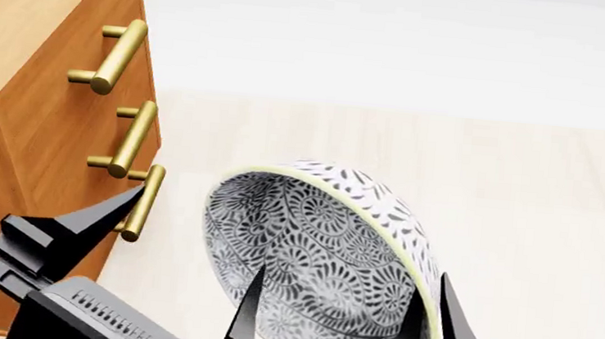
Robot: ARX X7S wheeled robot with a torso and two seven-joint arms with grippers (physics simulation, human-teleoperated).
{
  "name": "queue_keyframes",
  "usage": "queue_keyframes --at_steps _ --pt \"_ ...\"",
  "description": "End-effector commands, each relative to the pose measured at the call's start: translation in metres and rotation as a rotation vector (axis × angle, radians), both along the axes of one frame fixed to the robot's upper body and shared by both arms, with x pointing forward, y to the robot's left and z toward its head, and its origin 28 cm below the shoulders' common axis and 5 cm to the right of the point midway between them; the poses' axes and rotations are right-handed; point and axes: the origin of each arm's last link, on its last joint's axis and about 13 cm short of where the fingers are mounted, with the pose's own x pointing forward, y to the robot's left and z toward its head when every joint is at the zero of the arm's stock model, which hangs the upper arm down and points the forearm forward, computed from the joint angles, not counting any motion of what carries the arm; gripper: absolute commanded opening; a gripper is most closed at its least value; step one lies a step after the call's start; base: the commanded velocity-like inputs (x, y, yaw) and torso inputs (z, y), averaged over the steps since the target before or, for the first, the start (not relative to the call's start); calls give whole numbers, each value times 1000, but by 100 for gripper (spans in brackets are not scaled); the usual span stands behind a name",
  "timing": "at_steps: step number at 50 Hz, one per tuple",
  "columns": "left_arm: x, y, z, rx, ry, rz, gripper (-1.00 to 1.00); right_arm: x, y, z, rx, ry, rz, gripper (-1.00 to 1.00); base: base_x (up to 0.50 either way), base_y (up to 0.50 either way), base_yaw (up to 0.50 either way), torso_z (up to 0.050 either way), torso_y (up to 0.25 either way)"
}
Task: Put the bowl on top of the cabinet.
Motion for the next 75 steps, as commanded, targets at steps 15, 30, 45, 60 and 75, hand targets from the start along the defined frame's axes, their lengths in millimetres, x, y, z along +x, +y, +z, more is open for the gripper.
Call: queue_keyframes --at_steps 15,30,45,60,75 --pt "26 5 -15 -11 70 42 100 -7 -7 -1 -41 -40 -15 -100 0 0 0 0 0" --pt "27 7 -17 -25 81 45 100 31 -5 2 -50 12 44 -100 0 0 0 0 1" --pt "28 10 -18 -30 82 55 100 39 -8 -1 -95 39 191 -100 0 0 0 1 0" --pt "30 14 -23 -33 89 69 100 50 -16 -7 -74 88 299 -100 0 0 0 0 1" --pt "36 23 -37 -15 130 114 100 47 -23 -8 -55 82 276 -100 0 0 0 0 1"
